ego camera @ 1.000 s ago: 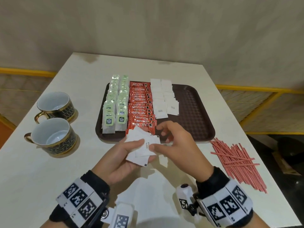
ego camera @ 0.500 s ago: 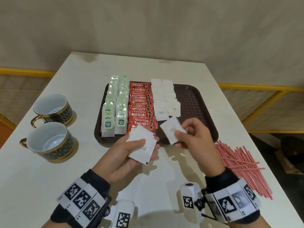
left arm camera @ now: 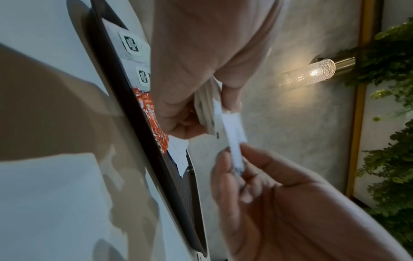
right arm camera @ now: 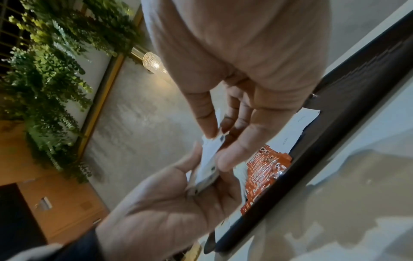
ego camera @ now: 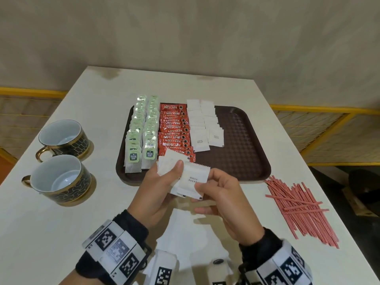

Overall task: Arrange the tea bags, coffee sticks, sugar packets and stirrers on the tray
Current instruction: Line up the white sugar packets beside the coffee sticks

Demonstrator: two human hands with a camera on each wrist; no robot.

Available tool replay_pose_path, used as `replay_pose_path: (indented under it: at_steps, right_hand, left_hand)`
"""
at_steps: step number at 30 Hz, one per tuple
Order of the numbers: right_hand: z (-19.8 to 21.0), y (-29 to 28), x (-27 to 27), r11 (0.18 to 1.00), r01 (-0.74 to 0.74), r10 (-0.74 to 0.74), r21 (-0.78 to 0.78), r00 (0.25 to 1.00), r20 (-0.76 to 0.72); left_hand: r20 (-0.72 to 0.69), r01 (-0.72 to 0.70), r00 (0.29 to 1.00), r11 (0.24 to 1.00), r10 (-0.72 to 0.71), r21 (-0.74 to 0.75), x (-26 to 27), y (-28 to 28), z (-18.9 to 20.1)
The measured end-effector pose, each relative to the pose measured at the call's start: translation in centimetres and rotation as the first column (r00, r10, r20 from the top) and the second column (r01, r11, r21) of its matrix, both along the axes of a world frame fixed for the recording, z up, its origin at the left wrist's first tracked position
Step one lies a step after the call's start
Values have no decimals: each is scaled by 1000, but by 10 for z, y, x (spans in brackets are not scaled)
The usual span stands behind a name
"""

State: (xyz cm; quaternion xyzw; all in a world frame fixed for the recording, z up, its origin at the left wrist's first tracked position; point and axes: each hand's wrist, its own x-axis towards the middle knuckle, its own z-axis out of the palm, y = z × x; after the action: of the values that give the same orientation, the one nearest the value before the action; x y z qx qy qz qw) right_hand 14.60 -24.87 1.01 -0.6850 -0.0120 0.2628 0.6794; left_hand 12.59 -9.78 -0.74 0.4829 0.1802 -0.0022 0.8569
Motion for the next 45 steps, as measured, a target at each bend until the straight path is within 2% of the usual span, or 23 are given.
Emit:
replay_pose_path:
  at_steps: [4,9,14,18,23,27,30,33,35,38,41,45]
  right_hand:
    - [-4,5,-2,998,11,-9,-65,1000,19]
    - [-2,4,3,995,3,1,-96,999,44]
    - [-4,5,7,990,-11,27,-143,994,109]
    - [-6,6,12,994,14,1,-110,991,135]
    - [-8,4,20,996,11,0,-84,991,132]
    - [-5,-4,34,990,-33,53,-137,988,144]
    - [1,-20,66,966,14,54,-260,965,255]
    - [3,-41,121,892,101,67,-440,935,349]
    - [2,-48,157,839,81,106,-538,946,308]
    - [-3,-45,197,800,-13,131,-600,979,153]
    - [-11,-33,217,782,-106,155,-614,988,27]
    - [-23,-23,227,770,-126,149,-626,989,-16]
  left_hand:
    - [41,19,999,1000,-19,-6,0,-5,4]
    - [56,88,995,988,-82,-127,-5,-5,4]
    - [73,102,993,992,-96,-76,-6,-4,4]
    - [99,79,993,993,-70,-92,-1,-7,5]
    - [91,17,996,982,0,-186,8,-8,4]
    - [56,-94,992,963,112,-252,17,-1,0]
    - [64,-188,975,939,215,-287,22,11,-2]
    - [58,-244,962,936,267,-255,23,23,-5]
    - [35,-269,958,936,284,-229,23,26,-7]
    - [14,-285,956,935,294,-210,24,23,-9]
    - [18,-269,960,944,278,-193,25,15,-8]
    - [13,-274,959,941,282,-198,26,10,-4]
